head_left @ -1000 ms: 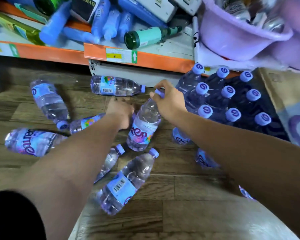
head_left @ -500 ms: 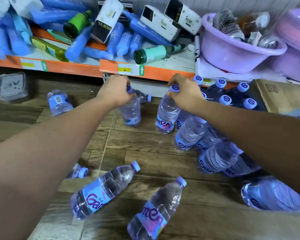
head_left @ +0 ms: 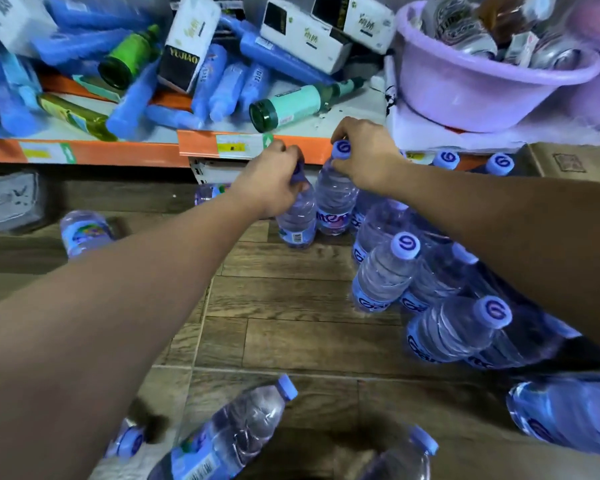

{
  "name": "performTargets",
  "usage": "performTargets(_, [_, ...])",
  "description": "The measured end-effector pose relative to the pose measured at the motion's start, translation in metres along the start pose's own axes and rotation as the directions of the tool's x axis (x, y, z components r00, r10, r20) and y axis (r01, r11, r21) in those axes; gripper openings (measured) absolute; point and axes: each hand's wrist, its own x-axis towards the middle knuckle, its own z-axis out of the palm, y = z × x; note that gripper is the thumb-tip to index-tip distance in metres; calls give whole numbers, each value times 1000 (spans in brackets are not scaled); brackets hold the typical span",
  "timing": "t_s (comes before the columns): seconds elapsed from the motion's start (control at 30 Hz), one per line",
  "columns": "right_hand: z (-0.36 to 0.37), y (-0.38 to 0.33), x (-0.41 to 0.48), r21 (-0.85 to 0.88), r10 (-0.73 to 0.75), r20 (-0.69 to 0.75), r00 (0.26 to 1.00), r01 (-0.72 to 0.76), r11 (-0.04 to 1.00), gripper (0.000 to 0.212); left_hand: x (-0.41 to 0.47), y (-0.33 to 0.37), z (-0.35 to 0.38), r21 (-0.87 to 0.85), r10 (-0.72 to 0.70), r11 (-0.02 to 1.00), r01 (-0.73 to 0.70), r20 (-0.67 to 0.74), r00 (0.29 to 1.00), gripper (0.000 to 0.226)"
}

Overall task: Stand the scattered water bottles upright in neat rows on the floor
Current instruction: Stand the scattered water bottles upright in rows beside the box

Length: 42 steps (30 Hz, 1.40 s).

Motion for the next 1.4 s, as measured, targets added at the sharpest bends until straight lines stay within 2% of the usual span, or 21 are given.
performTargets(0.27, [14,2,3,-109,-58,59,997,64,992,35,2,-2,2,-16,20,1000,-19,17,1000,41])
performTargets(0.53, [7,11,0,-117,-47,87,995,57,992,41,-1,21,7,-19,90,996,-89,43,995,50])
performTargets(0.73, [0,16,-3,-142,-45,121,992,62,988,44,5,41,12,-19,42,999,-41,61,997,56])
performTargets(0.93, [-1,14,-15,-134,-18,168,986,40,990,52,4,51,25,-56,-140,989,140,4,990,57])
performTargets(1.1, [-4,11,-16,-137,-1,140,990,20,990,49,5,60,27,-142,-95,984,109,100,990,44])
performTargets(1.2, [-4,11,-18,-129,-4,137,991,22,991,45,5,65,29,-184,-111,975,127,98,989,37])
performTargets(1.3, [-8,14,-22,-108,5,133,991,9,994,45,5,67,32,-245,-179,951,188,60,982,37])
performTargets(1.4, [-12,18,-27,-96,11,134,991,2,995,47,2,68,33,-269,-187,944,191,41,982,35])
